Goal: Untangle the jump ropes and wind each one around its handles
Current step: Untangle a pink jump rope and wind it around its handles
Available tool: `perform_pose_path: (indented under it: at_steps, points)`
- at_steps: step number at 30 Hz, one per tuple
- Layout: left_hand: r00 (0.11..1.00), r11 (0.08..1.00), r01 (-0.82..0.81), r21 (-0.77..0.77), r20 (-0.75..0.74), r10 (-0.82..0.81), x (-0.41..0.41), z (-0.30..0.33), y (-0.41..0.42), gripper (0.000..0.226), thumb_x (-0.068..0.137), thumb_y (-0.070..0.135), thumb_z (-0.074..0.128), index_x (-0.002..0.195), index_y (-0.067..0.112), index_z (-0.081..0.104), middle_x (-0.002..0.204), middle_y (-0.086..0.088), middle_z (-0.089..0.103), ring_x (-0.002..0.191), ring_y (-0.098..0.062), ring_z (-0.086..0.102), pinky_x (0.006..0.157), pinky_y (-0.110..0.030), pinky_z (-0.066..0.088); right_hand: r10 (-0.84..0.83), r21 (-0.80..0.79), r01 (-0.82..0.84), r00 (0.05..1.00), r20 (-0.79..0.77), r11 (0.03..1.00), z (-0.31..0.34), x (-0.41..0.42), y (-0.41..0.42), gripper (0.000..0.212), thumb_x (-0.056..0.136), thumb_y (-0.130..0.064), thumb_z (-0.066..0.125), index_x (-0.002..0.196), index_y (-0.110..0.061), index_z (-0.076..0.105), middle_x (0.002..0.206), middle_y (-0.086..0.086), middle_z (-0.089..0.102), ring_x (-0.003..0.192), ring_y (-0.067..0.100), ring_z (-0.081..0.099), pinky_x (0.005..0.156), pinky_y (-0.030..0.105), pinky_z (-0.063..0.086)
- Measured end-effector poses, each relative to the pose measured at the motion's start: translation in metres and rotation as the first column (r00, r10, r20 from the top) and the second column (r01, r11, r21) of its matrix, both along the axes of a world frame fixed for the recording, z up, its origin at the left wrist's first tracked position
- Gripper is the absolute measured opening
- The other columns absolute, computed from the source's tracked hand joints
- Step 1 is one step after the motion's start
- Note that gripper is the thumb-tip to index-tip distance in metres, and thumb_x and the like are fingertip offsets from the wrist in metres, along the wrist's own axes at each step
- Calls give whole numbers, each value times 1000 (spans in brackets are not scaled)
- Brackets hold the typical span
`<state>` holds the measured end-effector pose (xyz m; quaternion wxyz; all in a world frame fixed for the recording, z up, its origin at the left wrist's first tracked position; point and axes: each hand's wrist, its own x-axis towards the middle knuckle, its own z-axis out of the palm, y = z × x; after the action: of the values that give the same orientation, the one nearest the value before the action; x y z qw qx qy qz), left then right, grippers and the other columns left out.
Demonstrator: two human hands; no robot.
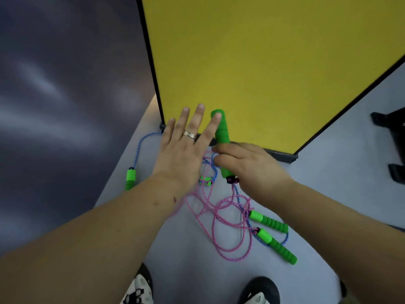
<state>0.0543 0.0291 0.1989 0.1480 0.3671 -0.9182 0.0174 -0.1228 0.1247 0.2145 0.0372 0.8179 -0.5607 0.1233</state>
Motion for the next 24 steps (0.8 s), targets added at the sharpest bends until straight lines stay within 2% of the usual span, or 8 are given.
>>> perform_pose_path:
  at_steps: [3,6,9,10,12,14,18,24]
  points:
    - [999,997,48,-62,23,-47,0,16,-6,96,81,18,71,158,36,16,170,-3,3,155,-36,4,124,-52,6,164,60,-160,984,-74,985,14,13,3,34,85,-7,41,108,-18,64,128,1,64,85,31,59,78,41,50]
    - [991,989,120,-86,72,-114,3,18,-13,46,75,19,74,119,21,61,149,-7,49,149,-35,28,121,-52,9,223,74,-219,973,-56,973,22,17,8,41,83,-4,42,112,-18,66,136,0,61,96,31,62,85,42,53]
    - [993,999,27,-22,112,-24,9,24,-13,36,71,24,74,104,16,62,116,-7,64,122,-34,52,109,-44,28,-22,45,14,983,182,999,29,16,21,69,69,13,48,126,-20,66,148,-2,52,123,14,58,96,13,41]
    - [992,1000,-26,-8,121,27,10,28,-11,32,74,29,71,103,16,61,111,-7,64,113,-34,55,101,-42,33,-192,114,161,911,366,980,30,17,25,75,66,11,43,130,-24,63,147,-3,52,127,7,53,96,6,35]
    - [987,991,-120,66,119,112,12,37,-7,27,82,37,63,100,18,61,104,-8,65,101,-35,60,84,-40,39,-493,394,296,514,702,870,38,24,28,71,68,-2,37,127,-34,60,133,-1,62,122,9,57,90,13,42]
    - [978,955,-205,213,81,192,10,49,-1,26,84,40,58,101,20,61,101,-10,66,94,-37,63,72,-36,40,-636,593,259,135,760,763,45,29,28,45,80,-10,46,114,-38,58,113,1,69,111,18,65,86,29,50]
    - [943,752,-248,611,-27,332,-7,75,18,16,78,34,57,84,20,61,81,-5,66,78,-32,60,62,-32,40,-672,653,258,-19,741,713,60,48,37,18,102,-13,50,112,-19,64,100,1,75,93,18,66,90,39,53]
    - [827,304,110,946,-257,501,-18,95,51,41,55,36,63,84,8,71,74,-5,68,72,-22,60,69,-36,46,-551,598,149,-264,792,788,84,61,54,20,101,-4,53,106,-8,72,100,16,75,88,19,71,85,31,59]
